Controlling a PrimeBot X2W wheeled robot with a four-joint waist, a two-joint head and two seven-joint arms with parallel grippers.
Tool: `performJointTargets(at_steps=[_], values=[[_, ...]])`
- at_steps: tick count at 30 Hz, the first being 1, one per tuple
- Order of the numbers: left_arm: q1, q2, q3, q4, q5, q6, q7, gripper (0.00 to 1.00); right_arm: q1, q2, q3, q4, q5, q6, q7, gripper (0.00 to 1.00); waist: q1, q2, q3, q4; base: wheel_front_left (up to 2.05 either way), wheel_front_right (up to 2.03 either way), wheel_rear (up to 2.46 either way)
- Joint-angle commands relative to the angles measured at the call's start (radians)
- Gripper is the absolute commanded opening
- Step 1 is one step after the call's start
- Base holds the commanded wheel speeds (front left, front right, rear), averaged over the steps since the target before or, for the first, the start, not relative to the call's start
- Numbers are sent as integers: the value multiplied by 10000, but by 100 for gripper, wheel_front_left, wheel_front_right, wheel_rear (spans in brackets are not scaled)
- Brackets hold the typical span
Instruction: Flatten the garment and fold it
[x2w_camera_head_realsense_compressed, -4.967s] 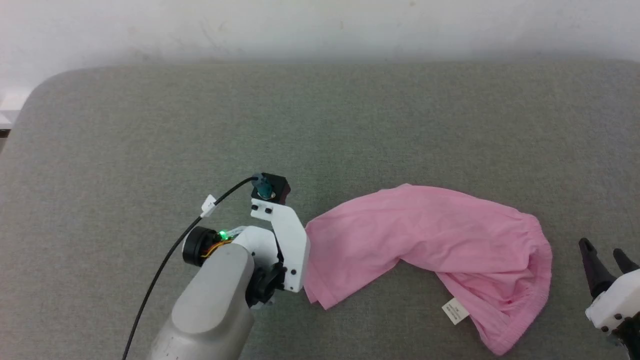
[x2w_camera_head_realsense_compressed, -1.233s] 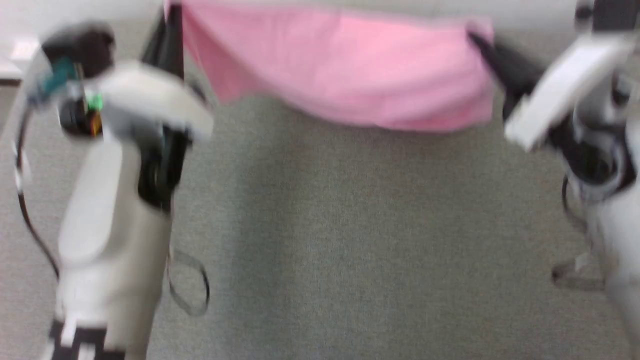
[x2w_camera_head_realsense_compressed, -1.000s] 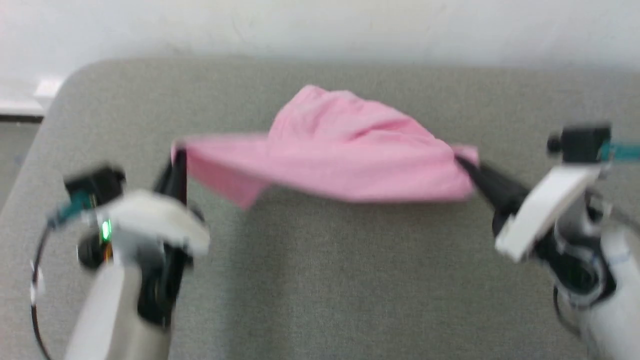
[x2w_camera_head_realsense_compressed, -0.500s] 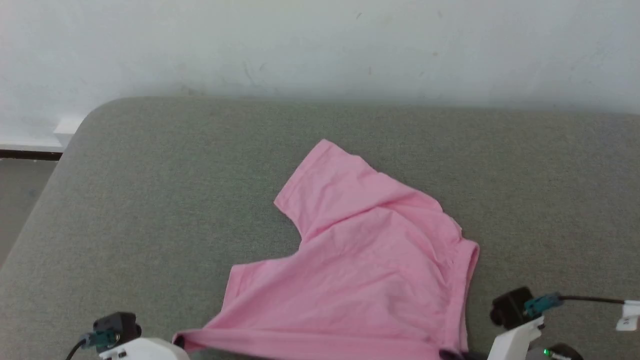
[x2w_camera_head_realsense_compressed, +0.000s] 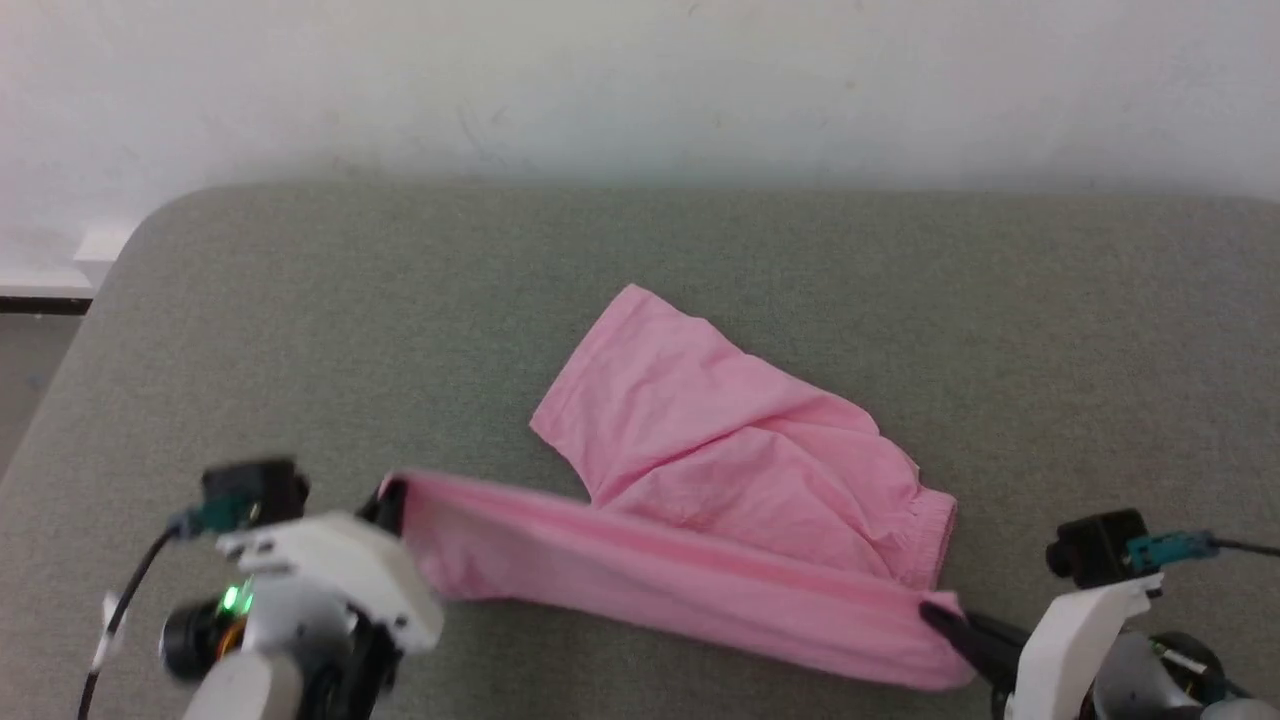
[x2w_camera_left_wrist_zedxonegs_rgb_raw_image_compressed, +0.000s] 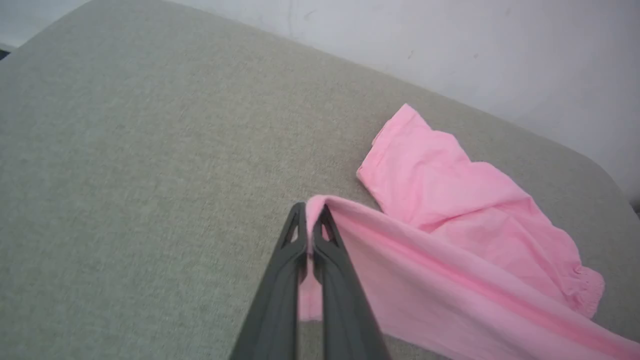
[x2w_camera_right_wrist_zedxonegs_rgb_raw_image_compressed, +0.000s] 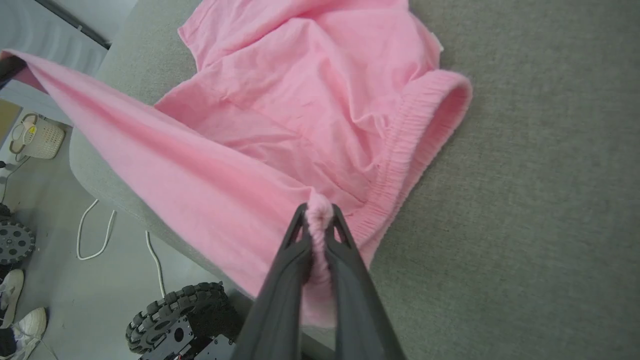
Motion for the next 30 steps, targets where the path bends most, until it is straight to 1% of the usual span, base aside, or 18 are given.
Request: performJointTargets(at_steps=[1,3,4,5,6,7,8,12,17,23,30], values=[[-1073,-61,-295,315,203,-309,-47,0,-229,113,-371,-88,-262,-9,-97,0,-1,0,333,-171,0,0,0],[-2009,-185,-578,845,344,-572,-91,0,-409,266,-691,-138,-474,-9,-180,0,-1,0,584,-302,0,0,0],[-2009,-185,-578,845,344,-572,-91,0,-409,266,-691,-138,-474,-9,-180,0,-1,0,584,-302,0,0,0],[-2461,-257,-722,1172,410,-705,-106,0,-505,339,-822,-156,-566,-9,-213,0,-1,0,715,-376,0,0,0],[-2903,-341,-837,1509,468,-823,-149,0,-608,395,-906,-180,-638,-9,-211,0,-1,0,871,-466,0,0,0],[-3762,-510,-1025,2292,551,-1078,-272,0,-820,463,-1034,-228,-741,-9,-223,0,-1,0,1159,-617,0,0,0],[-3762,-510,-1025,2292,551,-1078,-272,0,-820,463,-1034,-228,-741,-9,-223,0,-1,0,1159,-617,0,0,0],[-5359,-904,-1239,3855,700,-1438,-698,0,-1328,511,-1146,-356,-793,-9,-279,0,-1,0,1888,-965,0,0,0],[-7005,-1303,-1341,5540,820,-1727,-1250,0,-2023,545,-1137,-470,-651,-9,-434,0,-1,0,2749,-1407,0,0,0],[-8170,-1401,-1469,7047,964,-2003,-1623,0,-2547,484,-706,-345,-436,-9,-529,0,-1,0,3357,-1801,0,0,0],[-8851,-1695,-1790,8228,1073,-2400,-2105,0,-2593,216,-277,-43,-252,-9,-342,0,-1,0,3638,-1817,0,0,0]])
